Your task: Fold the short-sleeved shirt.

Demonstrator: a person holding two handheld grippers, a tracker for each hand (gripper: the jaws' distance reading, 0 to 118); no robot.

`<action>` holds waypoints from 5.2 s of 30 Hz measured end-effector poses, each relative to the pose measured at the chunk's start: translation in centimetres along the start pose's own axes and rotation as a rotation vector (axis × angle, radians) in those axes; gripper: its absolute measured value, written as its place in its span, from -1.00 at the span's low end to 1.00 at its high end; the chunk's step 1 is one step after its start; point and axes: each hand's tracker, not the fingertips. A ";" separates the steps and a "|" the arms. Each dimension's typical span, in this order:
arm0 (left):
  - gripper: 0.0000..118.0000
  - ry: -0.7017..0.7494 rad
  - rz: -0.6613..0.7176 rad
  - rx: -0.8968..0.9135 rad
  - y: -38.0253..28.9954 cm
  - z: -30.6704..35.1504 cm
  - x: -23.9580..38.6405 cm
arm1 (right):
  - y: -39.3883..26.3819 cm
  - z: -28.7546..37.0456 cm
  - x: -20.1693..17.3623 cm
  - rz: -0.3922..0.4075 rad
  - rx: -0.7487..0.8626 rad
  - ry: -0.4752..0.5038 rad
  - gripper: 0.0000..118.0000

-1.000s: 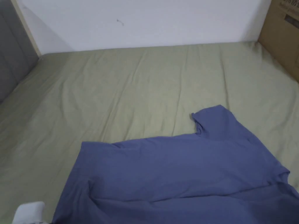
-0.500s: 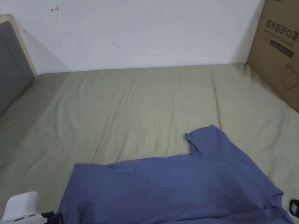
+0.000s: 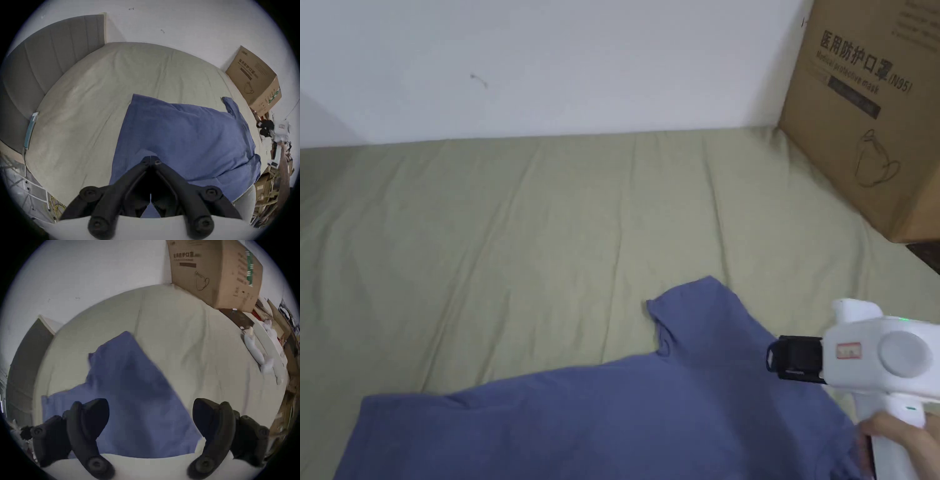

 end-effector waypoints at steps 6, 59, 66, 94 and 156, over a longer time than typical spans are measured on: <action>-1.00 0.046 -0.035 -0.036 1.7 -1.3 0.2 | 3.1 -8.8 0.8 0.040 -0.152 -0.096 0.73; -0.96 0.023 -0.056 0.032 10.7 -0.5 -1.2 | 0.5 11.5 0.7 0.123 0.044 0.062 -0.96; -0.96 0.011 -0.072 0.005 3.1 3.8 -2.6 | -10.9 18.4 3.8 0.071 0.018 0.056 -0.96; -0.98 -0.125 0.179 -0.034 -6.1 5.7 -6.5 | -18.3 15.8 -7.5 -0.037 0.087 0.108 -1.00; -0.53 -0.574 -0.080 -0.157 -3.9 0.4 18.3 | -22.7 15.6 0.8 -0.239 0.000 0.083 -1.00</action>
